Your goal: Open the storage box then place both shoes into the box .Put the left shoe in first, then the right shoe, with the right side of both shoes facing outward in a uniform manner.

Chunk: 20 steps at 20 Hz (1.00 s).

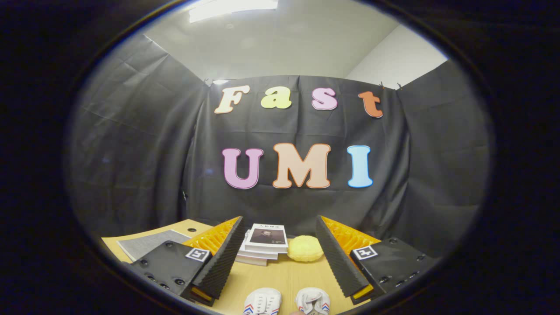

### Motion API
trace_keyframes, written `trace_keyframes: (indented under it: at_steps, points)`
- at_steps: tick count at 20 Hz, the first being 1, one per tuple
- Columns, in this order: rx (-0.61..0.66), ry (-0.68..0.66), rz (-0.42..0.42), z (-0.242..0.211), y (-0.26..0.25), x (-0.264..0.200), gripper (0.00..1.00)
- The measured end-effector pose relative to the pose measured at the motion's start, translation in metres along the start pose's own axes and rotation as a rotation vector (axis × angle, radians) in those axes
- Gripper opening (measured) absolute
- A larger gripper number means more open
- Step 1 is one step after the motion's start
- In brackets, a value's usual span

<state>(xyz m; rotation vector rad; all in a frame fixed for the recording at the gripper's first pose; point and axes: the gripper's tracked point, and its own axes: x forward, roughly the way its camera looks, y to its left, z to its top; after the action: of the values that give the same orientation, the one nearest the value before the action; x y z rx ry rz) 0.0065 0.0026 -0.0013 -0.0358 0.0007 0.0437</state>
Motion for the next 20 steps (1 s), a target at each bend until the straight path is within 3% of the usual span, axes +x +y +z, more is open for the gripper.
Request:
trace_keyframes:
  at_steps: [13,17,20]
  points:
    - [0.022,0.001,0.004,-0.006,-0.003,0.005,1.0]
    - [0.078,0.002,0.085,-0.005,0.016,0.003,1.0]
    - [0.148,0.094,0.161,-0.028,0.036,0.001,1.0]
